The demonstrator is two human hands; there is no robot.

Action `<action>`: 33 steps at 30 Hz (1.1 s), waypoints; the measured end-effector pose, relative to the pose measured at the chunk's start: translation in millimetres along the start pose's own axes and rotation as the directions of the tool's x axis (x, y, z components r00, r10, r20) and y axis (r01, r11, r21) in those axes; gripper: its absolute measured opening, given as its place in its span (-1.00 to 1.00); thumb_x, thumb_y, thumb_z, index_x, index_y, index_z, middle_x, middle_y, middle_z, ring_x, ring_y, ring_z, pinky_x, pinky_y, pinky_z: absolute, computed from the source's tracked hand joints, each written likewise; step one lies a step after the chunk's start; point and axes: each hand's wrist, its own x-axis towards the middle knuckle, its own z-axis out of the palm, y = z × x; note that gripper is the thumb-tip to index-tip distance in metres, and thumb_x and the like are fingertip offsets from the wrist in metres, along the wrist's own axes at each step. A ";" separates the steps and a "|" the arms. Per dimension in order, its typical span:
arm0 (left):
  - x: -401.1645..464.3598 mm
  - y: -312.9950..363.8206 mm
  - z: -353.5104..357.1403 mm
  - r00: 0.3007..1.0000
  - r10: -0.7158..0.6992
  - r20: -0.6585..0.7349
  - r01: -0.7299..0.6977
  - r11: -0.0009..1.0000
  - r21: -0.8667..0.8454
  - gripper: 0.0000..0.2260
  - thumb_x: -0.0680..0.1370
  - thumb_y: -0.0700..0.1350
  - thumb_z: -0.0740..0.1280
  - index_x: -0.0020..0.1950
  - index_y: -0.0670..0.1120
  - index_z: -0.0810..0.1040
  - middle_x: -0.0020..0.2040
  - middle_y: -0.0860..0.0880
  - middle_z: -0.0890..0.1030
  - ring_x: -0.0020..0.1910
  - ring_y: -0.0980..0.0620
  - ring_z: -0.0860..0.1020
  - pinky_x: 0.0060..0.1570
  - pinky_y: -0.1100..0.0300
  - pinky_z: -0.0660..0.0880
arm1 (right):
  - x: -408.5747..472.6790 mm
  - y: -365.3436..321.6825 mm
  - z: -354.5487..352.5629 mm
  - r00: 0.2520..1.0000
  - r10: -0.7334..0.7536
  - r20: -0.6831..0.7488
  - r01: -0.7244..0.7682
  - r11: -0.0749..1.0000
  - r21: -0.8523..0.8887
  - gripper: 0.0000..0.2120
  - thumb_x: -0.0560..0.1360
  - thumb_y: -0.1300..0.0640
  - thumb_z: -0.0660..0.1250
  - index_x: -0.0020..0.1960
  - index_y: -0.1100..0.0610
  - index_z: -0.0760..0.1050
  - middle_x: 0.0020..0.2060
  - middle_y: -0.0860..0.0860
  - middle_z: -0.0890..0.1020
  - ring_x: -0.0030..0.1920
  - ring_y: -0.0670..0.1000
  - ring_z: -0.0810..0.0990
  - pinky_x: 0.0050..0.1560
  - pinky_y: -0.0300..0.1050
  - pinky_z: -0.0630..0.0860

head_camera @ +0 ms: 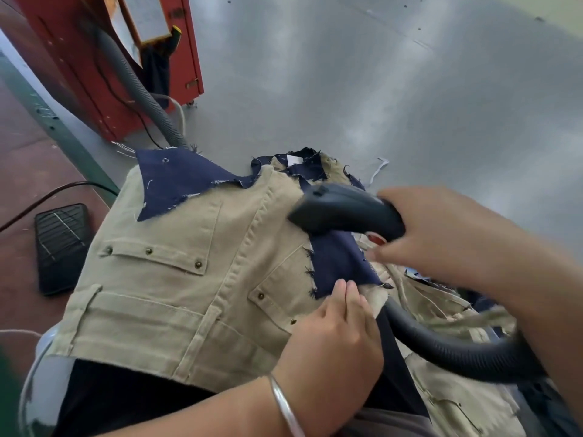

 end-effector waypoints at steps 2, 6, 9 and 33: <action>0.3 1.0 -0.8 0.999 0.017 0.030 -0.017 1.000 -0.011 -0.63 0.43 -0.28 0.10 -0.05 -0.18 0.71 -0.05 -0.14 0.69 -0.02 -0.04 0.66 -0.24 0.23 0.60 | 26.9 -8.7 -4.2 0.998 -0.048 -0.039 0.048 0.999 -0.002 -0.78 0.37 0.06 0.46 -0.14 -0.01 0.42 -0.30 -0.03 0.51 -0.41 -0.08 0.48 -0.39 -0.14 0.42; -2.6 1.1 -1.8 0.998 0.037 0.050 -0.035 0.999 -0.031 -0.63 0.39 -0.25 0.13 -0.04 -0.14 0.71 -0.04 -0.12 0.69 -0.01 -0.02 0.66 -0.22 0.25 0.60 | 69.8 -16.6 -13.5 0.991 -0.008 -0.133 0.006 1.000 -0.013 -0.71 0.41 0.12 0.47 0.07 0.16 0.51 -0.30 0.05 0.51 -0.28 0.14 0.57 -0.13 0.03 0.62; -3.1 -1.4 -1.8 0.998 0.037 0.046 -0.035 0.998 -0.055 -0.64 0.39 -0.24 0.13 -0.05 -0.12 0.71 -0.03 -0.10 0.69 -0.01 0.00 0.66 -0.20 0.27 0.59 | 66.0 0.9 -25.7 0.983 0.037 -0.179 -0.021 0.996 0.089 -0.72 0.40 0.08 0.50 0.01 0.15 0.50 -0.38 0.06 0.55 -0.32 0.16 0.63 -0.23 0.07 0.65; -6.0 3.1 -1.8 0.999 0.002 0.033 -0.001 1.000 -0.017 -0.53 0.49 -0.33 0.01 -0.01 -0.09 0.71 -0.01 -0.06 0.69 -0.04 0.06 0.66 -0.17 0.28 0.56 | 55.4 -1.1 -43.0 0.981 -0.050 -0.187 0.064 0.996 0.068 -0.75 0.40 0.09 0.53 -0.13 0.10 0.45 -0.39 0.13 0.60 -0.45 0.13 0.65 -0.39 0.06 0.63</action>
